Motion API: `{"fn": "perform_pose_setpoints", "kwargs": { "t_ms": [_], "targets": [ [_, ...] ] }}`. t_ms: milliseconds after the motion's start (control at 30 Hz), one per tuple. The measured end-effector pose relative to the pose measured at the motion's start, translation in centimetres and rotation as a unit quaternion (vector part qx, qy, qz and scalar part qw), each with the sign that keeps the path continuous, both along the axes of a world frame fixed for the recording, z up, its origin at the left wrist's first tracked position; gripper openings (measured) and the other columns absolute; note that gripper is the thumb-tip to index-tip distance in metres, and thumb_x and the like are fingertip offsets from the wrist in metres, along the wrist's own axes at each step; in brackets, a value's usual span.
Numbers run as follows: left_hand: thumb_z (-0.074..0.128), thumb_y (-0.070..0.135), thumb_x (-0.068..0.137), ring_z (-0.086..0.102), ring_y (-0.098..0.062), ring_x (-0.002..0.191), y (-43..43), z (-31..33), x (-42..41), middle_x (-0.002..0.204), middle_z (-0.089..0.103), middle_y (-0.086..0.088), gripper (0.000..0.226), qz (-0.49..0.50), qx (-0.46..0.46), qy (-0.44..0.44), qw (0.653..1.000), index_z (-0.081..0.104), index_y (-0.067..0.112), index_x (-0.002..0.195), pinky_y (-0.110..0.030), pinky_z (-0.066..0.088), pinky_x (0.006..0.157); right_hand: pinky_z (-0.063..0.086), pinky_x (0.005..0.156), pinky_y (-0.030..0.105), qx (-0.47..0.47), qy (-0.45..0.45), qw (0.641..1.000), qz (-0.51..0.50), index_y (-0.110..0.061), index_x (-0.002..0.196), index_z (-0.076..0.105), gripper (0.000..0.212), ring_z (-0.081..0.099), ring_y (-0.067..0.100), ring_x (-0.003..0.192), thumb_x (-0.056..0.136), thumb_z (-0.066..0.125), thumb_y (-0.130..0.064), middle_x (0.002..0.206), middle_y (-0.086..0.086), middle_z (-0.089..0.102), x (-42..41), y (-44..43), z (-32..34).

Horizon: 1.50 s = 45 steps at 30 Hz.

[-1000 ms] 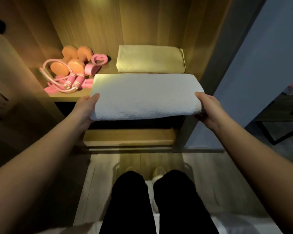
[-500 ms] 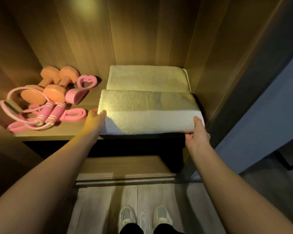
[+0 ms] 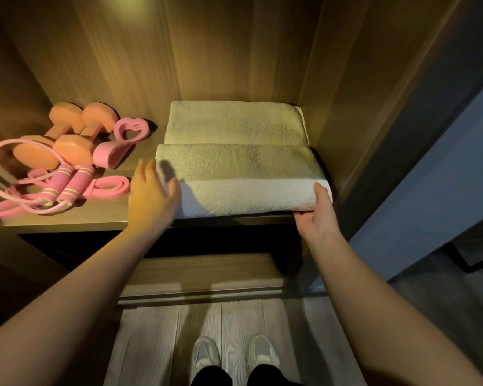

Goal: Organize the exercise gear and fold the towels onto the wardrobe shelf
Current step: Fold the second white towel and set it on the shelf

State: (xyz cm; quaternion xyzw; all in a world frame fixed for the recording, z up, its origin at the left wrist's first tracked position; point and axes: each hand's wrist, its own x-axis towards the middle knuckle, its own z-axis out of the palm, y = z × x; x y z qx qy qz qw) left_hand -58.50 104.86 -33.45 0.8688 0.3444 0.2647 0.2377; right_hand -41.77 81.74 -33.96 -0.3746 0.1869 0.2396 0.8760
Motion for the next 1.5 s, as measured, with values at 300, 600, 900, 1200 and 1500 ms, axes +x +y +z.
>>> {"fn": "perform_pose_setpoints", "kwargs": {
  "t_ms": [300,600,900,1200,1500],
  "targets": [
    [0.068,0.036,0.081,0.001,-0.034,0.149,-1.3,0.0,-0.8,0.163,0.000,-0.010,0.099,-0.186,0.293,0.265,0.900,0.005,0.020,0.156,-0.058,0.011,0.117,0.036,0.110,0.036,-0.604,-0.444,0.641,0.164,-0.006,0.147,0.026,0.067,0.033,0.025,0.136,0.088,0.056,-0.013,0.152,0.011,0.028,-4.8,-3.4,0.7],
    [0.065,0.038,0.085,0.004,-0.036,0.148,0.1,-0.5,1.4,0.161,0.003,-0.013,0.097,-0.164,0.300,0.311,0.887,-0.002,0.025,0.155,-0.060,0.020,0.114,0.005,0.120,0.052,-0.685,-0.598,0.249,0.333,-0.029,0.153,-0.010,0.103,-0.013,0.036,0.147,0.084,0.058,0.005,0.162,0.006,-0.014,2.8,1.2,0.2],
    [0.053,0.045,0.091,-0.004,-0.033,0.149,0.8,-0.4,1.9,0.162,-0.007,-0.010,0.093,-0.200,0.272,0.323,0.884,-0.014,0.027,0.153,-0.058,0.012,0.118,0.006,0.120,0.052,-0.685,-0.600,0.233,0.340,-0.032,0.152,-0.014,0.102,-0.014,0.033,0.148,0.085,0.054,0.004,0.161,0.005,-0.018,3.8,1.1,-0.3],
    [0.012,0.053,0.090,0.009,-0.029,0.149,-1.8,1.2,6.3,0.161,0.015,-0.007,0.067,-0.176,0.216,0.207,0.938,0.016,0.029,0.152,-0.061,0.010,0.115,-0.001,0.115,0.060,-0.644,-0.594,0.318,0.362,-0.045,0.152,0.003,0.058,-0.014,0.026,0.149,0.097,0.019,-0.055,0.162,-0.010,-0.010,2.9,4.5,1.3],
    [0.014,0.057,0.094,0.029,-0.035,0.133,-1.0,-0.7,5.9,0.144,0.032,-0.015,0.058,-0.081,0.240,0.264,0.931,0.028,0.027,0.141,-0.049,0.031,0.100,-0.008,0.118,0.041,-0.696,-0.569,0.326,0.294,-0.041,0.152,0.004,0.067,-0.007,0.018,0.150,0.088,0.003,-0.058,0.164,-0.003,-0.005,5.8,3.5,-1.7]
  ]
}}
